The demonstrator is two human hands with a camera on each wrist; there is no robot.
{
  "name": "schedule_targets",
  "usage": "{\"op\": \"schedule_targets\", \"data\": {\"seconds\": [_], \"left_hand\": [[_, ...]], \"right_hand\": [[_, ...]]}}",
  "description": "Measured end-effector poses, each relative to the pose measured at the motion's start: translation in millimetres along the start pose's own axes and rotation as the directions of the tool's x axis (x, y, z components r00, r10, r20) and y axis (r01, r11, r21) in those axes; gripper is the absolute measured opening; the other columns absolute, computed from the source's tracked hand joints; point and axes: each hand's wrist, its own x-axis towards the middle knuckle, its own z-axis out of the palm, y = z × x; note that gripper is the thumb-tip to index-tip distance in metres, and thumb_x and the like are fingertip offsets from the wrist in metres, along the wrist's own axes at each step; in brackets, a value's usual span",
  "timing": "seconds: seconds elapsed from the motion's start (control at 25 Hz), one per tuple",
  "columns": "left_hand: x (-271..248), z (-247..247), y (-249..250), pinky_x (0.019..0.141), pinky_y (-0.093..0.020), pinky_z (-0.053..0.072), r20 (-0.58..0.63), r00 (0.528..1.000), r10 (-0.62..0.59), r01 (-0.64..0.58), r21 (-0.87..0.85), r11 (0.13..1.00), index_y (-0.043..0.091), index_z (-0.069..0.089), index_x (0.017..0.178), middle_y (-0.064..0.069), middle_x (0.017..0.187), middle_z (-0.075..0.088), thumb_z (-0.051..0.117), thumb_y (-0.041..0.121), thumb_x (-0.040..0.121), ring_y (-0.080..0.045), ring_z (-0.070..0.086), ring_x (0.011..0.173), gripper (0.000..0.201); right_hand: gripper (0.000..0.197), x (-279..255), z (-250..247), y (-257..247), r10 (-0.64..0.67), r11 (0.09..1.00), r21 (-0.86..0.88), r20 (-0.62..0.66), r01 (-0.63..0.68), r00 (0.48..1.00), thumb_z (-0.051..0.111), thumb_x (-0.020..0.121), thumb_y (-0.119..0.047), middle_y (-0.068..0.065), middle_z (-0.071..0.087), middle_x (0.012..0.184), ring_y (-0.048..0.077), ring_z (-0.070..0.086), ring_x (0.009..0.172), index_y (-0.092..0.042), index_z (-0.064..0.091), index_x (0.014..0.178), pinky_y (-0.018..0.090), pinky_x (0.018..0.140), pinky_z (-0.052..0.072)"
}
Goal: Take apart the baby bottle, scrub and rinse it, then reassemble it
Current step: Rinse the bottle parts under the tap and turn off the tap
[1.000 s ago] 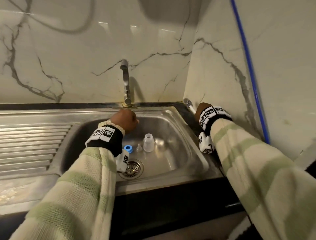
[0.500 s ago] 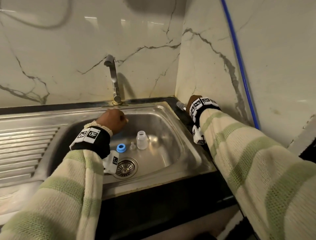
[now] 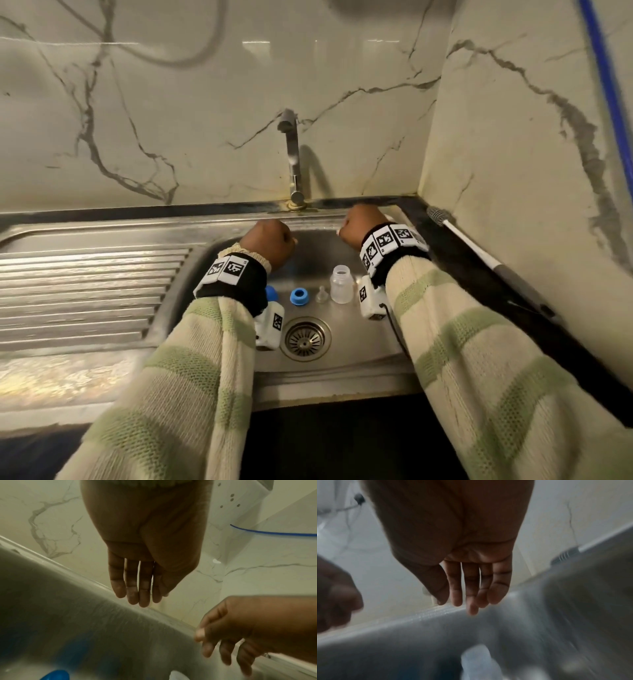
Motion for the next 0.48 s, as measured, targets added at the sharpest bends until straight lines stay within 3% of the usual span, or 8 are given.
{"op": "schedule_targets", "data": {"seconds": [0.08, 0.16, 0.24, 0.32, 0.4, 0.48], "left_hand": [[3, 7, -5, 0.075, -0.03, 0.045, 0.026, 0.999, -0.02, 0.02, -0.005, 1.0, 0.011, 0.074, 0.094, -0.009, 0.093, 0.068, 0.059, 0.027, 0.093, -0.026, 0.064, 0.086, 0.021], [5, 16, -9, 0.076, -0.03, 0.048, 0.064, 0.997, -0.04, 0.041, -0.017, 0.999, 0.01, 0.074, 0.094, -0.011, 0.094, 0.07, 0.059, 0.027, 0.092, -0.027, 0.066, 0.086, 0.023], [7, 24, -13, 0.074, -0.03, 0.047, 0.099, 0.994, -0.054, 0.057, -0.026, 0.998, 0.008, 0.072, 0.089, -0.011, 0.09, 0.07, 0.06, 0.025, 0.093, -0.025, 0.065, 0.083, 0.022], [9, 28, -18, 0.073, -0.031, 0.047, 0.119, 0.991, -0.063, 0.069, -0.048, 0.996, 0.011, 0.067, 0.079, -0.011, 0.086, 0.068, 0.061, 0.024, 0.093, -0.024, 0.064, 0.079, 0.02], [11, 30, -22, 0.072, -0.032, 0.047, 0.136, 0.989, -0.062, 0.069, -0.046, 0.997, 0.014, 0.066, 0.075, -0.011, 0.084, 0.068, 0.061, 0.024, 0.093, -0.024, 0.064, 0.079, 0.021], [13, 30, -24, 0.073, -0.032, 0.046, 0.143, 0.987, -0.068, 0.075, -0.046, 0.996, 0.012, 0.07, 0.08, -0.009, 0.084, 0.068, 0.061, 0.025, 0.093, -0.025, 0.065, 0.081, 0.021]], "right_hand": [[0.02, 8, 37, 10, 0.037, 0.998, -0.049, 0.099, -0.033, 0.994, 0.067, 0.076, -0.033, 0.008, 0.07, 0.088, 0.029, 0.061, 0.073, -0.015, 0.059, 0.071, 0.032, 0.074, 0.052], [0.026, 12, 66, 23, 0.061, 0.993, -0.107, 0.179, -0.042, 0.982, 0.064, 0.069, -0.043, 0.006, 0.069, 0.097, 0.03, 0.062, 0.08, -0.019, 0.054, 0.07, 0.037, 0.081, 0.053], [0.042, 12, 86, 29, 0.06, 0.991, -0.133, 0.258, -0.026, 0.964, 0.065, 0.065, -0.048, 0.006, 0.068, 0.112, 0.031, 0.065, 0.098, -0.02, 0.064, 0.096, 0.039, 0.09, 0.052], [0.065, 8, 96, 29, 0.019, 0.983, -0.18, 0.314, 0.04, 0.949, 0.071, 0.07, -0.048, 0.007, 0.063, 0.125, 0.031, 0.061, 0.113, -0.016, 0.059, 0.124, 0.038, 0.098, 0.049], [0.06, 11, 104, 28, 0.017, 0.969, -0.239, 0.332, 0.067, 0.943, 0.073, 0.079, -0.039, 0.01, 0.062, 0.128, 0.031, 0.058, 0.118, -0.01, 0.057, 0.129, 0.035, 0.098, 0.047], [0.042, 15, 106, 25, -0.01, 0.96, -0.261, 0.319, 0.098, 0.948, 0.071, 0.08, -0.03, 0.01, 0.066, 0.121, 0.031, 0.062, 0.111, -0.012, 0.062, 0.117, 0.032, 0.091, 0.05]]}}
